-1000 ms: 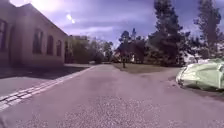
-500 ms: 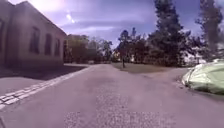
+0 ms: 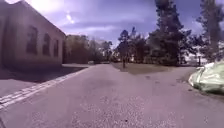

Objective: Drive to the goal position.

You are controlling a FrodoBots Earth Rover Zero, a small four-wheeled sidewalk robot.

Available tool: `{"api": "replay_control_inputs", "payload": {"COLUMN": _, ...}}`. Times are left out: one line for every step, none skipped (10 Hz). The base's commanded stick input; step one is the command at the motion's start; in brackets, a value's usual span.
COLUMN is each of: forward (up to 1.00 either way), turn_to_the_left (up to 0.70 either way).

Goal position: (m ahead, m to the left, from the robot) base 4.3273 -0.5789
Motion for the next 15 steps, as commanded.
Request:
{"api": "replay_control_inputs", "payload": {"forward": 0.70, "turn_to_the_left": 0.07}}
{"api": "replay_control_inputs", "payload": {"forward": 0.70, "turn_to_the_left": 0.07}}
{"api": "replay_control_inputs", "payload": {"forward": 0.70, "turn_to_the_left": 0.07}}
{"api": "replay_control_inputs", "payload": {"forward": 0.70, "turn_to_the_left": 0.07}}
{"api": "replay_control_inputs", "payload": {"forward": 0.70, "turn_to_the_left": 0.07}}
{"api": "replay_control_inputs", "payload": {"forward": 0.70, "turn_to_the_left": 0.07}}
{"api": "replay_control_inputs", "payload": {"forward": 0.70, "turn_to_the_left": 0.07}}
{"api": "replay_control_inputs", "payload": {"forward": 0.70, "turn_to_the_left": 0.07}}
{"api": "replay_control_inputs", "payload": {"forward": 0.70, "turn_to_the_left": 0.07}}
{"api": "replay_control_inputs", "payload": {"forward": 0.70, "turn_to_the_left": 0.07}}
{"api": "replay_control_inputs", "payload": {"forward": 0.70, "turn_to_the_left": 0.07}}
{"api": "replay_control_inputs", "payload": {"forward": 0.70, "turn_to_the_left": 0.07}}
{"api": "replay_control_inputs", "payload": {"forward": 0.70, "turn_to_the_left": 0.07}}
{"api": "replay_control_inputs", "payload": {"forward": 0.70, "turn_to_the_left": 0.07}}
{"api": "replay_control_inputs", "payload": {"forward": 0.70, "turn_to_the_left": 0.07}}
